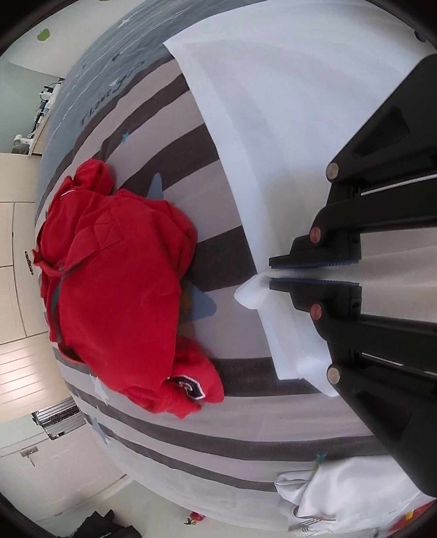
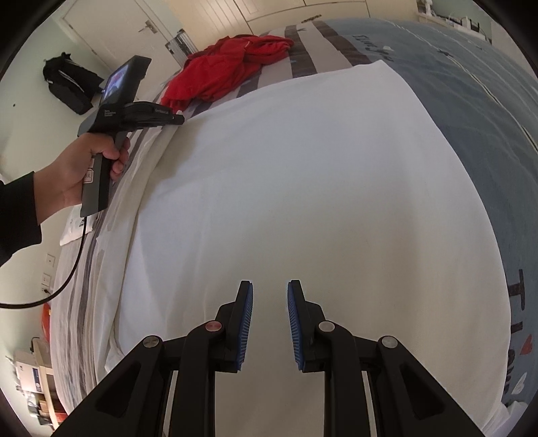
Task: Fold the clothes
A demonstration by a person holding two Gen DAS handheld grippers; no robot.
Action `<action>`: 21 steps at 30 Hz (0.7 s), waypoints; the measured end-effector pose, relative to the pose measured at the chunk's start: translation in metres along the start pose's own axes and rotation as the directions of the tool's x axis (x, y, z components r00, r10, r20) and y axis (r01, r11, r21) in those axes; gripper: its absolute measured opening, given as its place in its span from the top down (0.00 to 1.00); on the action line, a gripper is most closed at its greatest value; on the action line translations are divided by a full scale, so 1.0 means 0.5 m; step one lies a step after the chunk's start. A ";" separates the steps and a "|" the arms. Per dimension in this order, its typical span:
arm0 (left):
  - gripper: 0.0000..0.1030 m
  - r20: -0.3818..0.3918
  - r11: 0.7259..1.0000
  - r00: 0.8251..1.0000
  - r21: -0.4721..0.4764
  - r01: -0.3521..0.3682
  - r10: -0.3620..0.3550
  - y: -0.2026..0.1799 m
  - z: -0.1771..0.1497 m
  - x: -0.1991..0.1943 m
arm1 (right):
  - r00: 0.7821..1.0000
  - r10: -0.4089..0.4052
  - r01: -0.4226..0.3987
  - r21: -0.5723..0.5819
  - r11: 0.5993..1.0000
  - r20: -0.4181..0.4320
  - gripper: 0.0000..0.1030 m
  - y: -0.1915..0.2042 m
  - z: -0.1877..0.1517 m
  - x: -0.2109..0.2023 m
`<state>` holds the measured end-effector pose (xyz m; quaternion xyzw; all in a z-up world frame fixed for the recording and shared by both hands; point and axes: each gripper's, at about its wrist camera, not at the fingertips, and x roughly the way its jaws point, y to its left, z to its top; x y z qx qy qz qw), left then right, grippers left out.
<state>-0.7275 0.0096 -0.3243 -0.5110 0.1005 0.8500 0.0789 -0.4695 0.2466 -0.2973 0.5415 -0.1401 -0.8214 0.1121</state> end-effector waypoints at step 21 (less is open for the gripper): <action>0.96 0.054 0.999 0.997 0.027 0.048 -0.049 -0.064 0.058 0.001 | 1.000 0.017 -0.017 0.023 1.000 -0.009 0.81 -0.005 -0.006 0.012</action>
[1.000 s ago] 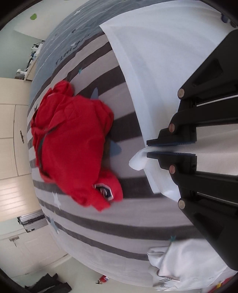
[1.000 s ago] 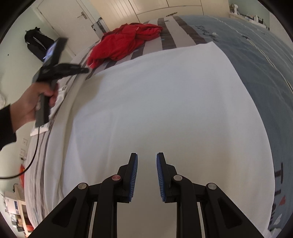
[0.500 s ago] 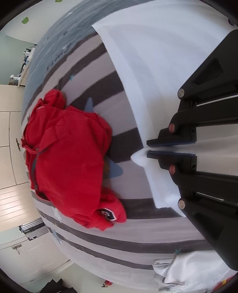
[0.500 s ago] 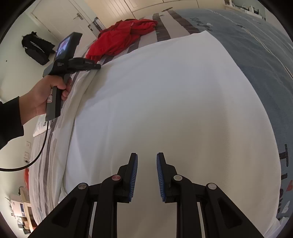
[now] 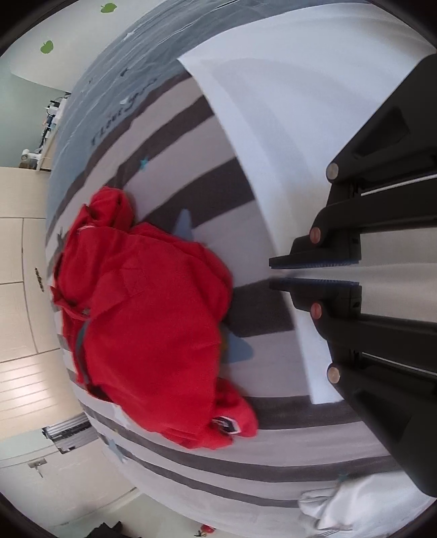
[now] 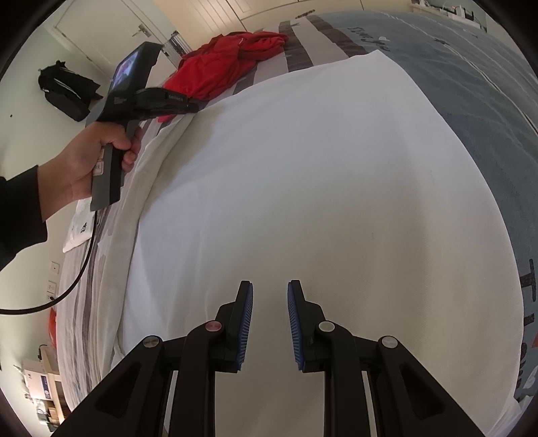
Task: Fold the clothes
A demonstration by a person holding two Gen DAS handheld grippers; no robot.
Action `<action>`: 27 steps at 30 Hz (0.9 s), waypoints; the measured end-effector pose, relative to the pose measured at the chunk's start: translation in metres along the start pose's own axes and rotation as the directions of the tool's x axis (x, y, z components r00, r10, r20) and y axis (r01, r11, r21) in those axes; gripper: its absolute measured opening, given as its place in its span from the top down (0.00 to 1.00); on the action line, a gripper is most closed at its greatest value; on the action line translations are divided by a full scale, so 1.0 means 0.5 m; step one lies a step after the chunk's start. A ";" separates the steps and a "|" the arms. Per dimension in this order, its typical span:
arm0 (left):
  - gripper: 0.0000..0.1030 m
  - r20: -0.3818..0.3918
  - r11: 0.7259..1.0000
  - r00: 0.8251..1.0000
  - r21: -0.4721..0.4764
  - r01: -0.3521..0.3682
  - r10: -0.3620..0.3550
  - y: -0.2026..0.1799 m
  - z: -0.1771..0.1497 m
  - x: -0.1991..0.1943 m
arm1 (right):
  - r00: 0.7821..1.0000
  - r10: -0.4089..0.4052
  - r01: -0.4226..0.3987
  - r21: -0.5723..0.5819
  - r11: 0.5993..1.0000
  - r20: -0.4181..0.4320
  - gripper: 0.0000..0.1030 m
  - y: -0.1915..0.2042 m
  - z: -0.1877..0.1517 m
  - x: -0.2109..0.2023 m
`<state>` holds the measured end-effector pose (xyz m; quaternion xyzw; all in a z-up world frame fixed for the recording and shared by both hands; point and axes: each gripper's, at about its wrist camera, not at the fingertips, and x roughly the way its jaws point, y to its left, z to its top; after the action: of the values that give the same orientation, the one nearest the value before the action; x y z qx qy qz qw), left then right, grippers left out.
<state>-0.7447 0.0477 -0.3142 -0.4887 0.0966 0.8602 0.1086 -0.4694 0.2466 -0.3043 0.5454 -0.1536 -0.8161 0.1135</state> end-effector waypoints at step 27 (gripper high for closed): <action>0.83 -0.170 0.954 0.970 -0.274 0.121 -0.172 0.093 -0.821 -0.528 | 0.959 0.195 -0.224 -0.126 0.966 -0.206 0.69 0.231 -0.217 0.046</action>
<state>-0.2897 -0.1332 -0.2908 -0.5852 -0.0445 0.8038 0.0971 -0.3757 0.1179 -0.3196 0.5924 -0.1380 -0.7520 0.2539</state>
